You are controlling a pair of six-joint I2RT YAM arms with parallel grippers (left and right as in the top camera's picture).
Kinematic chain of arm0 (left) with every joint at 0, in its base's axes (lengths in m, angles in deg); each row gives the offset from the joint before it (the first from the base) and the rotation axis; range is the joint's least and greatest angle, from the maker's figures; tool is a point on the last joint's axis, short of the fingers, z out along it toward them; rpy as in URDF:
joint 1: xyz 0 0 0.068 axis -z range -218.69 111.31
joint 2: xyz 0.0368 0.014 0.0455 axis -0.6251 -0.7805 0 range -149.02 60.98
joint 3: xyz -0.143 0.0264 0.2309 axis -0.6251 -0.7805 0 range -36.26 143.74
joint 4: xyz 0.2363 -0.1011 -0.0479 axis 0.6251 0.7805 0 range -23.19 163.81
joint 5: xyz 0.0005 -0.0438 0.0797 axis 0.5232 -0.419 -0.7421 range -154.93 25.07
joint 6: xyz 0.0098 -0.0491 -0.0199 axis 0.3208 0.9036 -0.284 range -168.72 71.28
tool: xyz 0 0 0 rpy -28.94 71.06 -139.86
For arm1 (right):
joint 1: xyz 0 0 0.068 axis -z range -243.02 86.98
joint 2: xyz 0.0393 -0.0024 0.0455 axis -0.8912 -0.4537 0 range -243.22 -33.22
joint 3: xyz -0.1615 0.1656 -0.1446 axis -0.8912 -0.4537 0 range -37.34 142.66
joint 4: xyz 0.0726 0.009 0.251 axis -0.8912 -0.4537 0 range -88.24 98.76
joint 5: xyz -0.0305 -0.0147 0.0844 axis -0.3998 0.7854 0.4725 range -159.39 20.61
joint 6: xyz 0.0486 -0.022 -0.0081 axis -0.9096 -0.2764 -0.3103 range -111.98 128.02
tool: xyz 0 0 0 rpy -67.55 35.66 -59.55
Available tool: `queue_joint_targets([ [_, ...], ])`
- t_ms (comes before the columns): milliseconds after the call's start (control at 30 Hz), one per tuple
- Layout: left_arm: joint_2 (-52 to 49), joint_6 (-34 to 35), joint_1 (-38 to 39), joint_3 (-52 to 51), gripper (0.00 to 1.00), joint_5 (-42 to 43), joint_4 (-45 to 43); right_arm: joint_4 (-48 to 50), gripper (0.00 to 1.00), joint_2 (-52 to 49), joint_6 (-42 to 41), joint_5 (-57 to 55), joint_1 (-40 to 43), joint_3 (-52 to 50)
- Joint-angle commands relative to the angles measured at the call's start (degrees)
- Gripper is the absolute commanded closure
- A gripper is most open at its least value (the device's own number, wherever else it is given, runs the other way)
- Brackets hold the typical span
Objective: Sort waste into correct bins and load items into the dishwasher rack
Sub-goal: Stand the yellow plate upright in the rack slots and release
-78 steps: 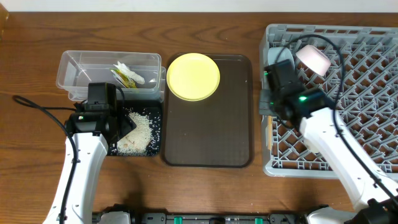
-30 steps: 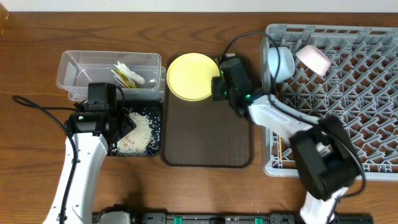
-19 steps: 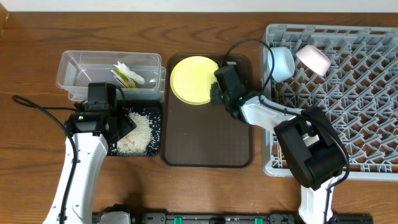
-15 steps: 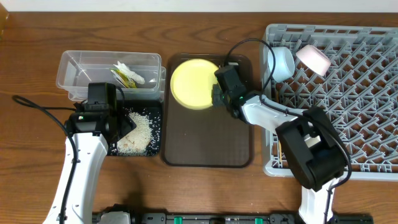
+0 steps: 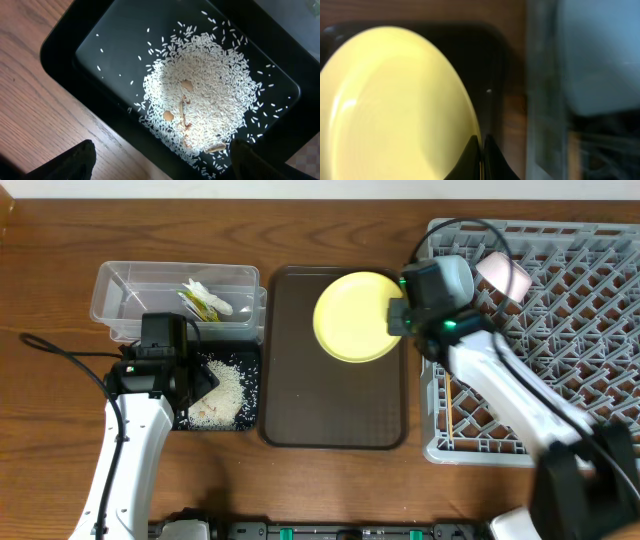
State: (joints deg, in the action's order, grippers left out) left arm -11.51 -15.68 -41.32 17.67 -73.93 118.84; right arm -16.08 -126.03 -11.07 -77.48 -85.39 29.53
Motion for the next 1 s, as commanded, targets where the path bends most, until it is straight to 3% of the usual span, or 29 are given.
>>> queue_joint_targets([
  [0, 0.26, 0.26, -0.31, 0.50, 0.12, -0.50, 0.02, -2.80, 0.99, 8.28, 8.46, -3.28, 2.23, -0.17],
  [267, 0.26, 0.26, -0.31, 0.50, 0.12, -0.50, -0.04, -10.36, 0.99, 21.88, 19.30, -20.79, 9.11, -0.17],
  [367, 0.26, 0.28, -0.31, 0.50, 0.12, -0.50, -0.26, -11.32, 0.99, 23.71, 30.93, -25.11, 12.63, -0.17],
  [500, 0.26, 0.26, -0.31, 0.50, 0.12, -0.50, -0.26, -12.31, 0.99, 23.56, 39.95, -33.40, 14.58, -0.17],
  [767, 0.26, 0.26, -0.31, 0.50, 0.12, -0.50, -0.26, -12.33, 0.99, 19.19, 42.23, -37.48, 14.88, -0.17],
  [967, 0.26, 0.28, -0.31, 0.50, 0.12, -0.50, -0.24, -12.70, 0.99, 13.38, 37.00, -33.00, 13.92, -0.20],
])
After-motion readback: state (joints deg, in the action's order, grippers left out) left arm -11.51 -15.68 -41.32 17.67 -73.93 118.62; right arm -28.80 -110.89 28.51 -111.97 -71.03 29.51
